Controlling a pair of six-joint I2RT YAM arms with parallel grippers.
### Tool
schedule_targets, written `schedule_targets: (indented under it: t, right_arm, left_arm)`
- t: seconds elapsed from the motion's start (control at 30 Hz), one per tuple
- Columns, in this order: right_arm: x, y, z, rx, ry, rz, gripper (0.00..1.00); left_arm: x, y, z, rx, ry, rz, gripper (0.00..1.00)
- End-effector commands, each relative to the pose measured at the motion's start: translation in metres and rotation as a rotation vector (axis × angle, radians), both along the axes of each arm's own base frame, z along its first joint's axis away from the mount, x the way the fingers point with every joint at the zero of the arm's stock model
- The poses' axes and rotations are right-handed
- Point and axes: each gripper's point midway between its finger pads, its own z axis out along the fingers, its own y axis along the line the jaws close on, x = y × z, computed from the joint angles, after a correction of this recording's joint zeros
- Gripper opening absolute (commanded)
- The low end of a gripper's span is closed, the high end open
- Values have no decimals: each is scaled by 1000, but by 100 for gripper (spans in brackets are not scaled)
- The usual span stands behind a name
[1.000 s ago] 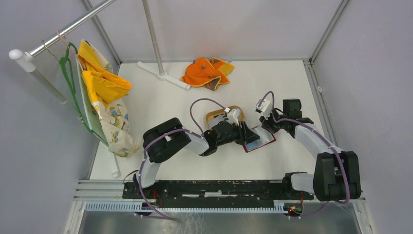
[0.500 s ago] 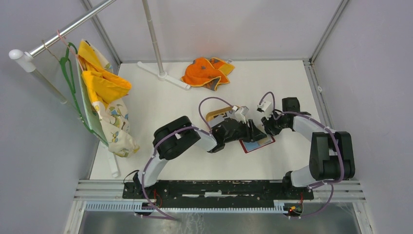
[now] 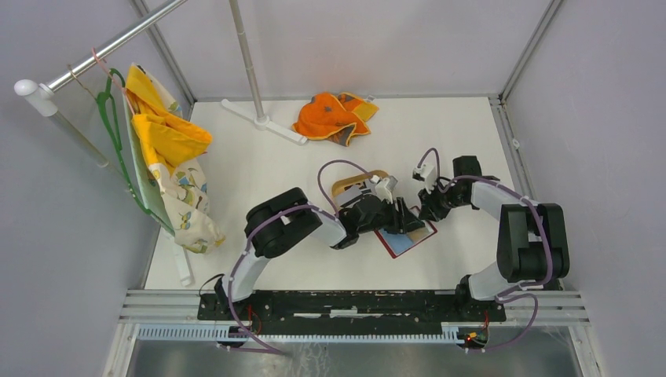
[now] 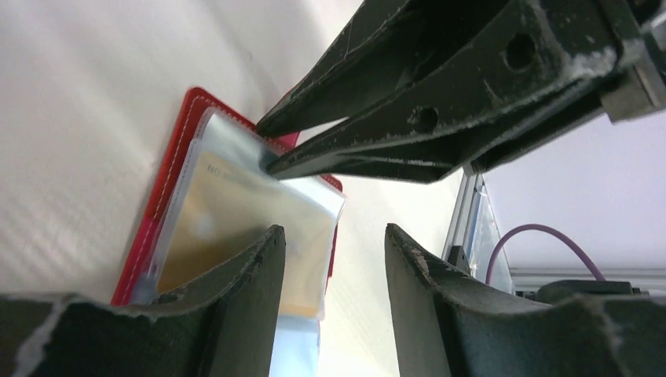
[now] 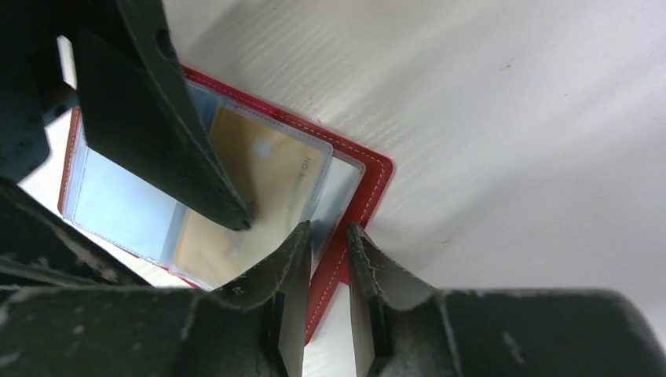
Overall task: Put the credit cards into the card holder
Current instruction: Insert the credit card into the card holder, then pick up the credit card from the storage box.
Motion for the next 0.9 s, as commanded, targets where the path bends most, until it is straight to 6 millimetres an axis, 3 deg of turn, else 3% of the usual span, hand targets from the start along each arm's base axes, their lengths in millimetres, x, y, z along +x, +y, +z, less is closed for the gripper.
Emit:
schedule_targets:
  t: [0.0,0.23,0.4,0.47,0.53,0.7,0.8,0.87]
  right_arm:
    - [12,1,21,4,-73,11,30]
    - [30,-11,62,-22,-304,-30,40]
    - [12,18,93,113,-466,156,46]
    - [3,29,104,163,-535,230,51]
    - [-3,35,112,186,-605,287,58]
    - [-4,44,127,216,-742,359,78]
    - [1,51,145,246,-778,391,82]
    - [6,63,155,267,-776,403,80]
  left_arm:
    - [3,14,49,-44,-102,33,57]
    - [-6,53,89,-13,-239,73,57]
    - [-10,87,116,52,-355,125,58]
    - [-10,108,131,83,-404,162,58]
    - [-10,131,132,143,-436,208,59]
    - [-1,195,134,290,-462,387,79]
    - [2,233,125,355,-437,502,98]
    - [1,252,116,386,-415,543,100]
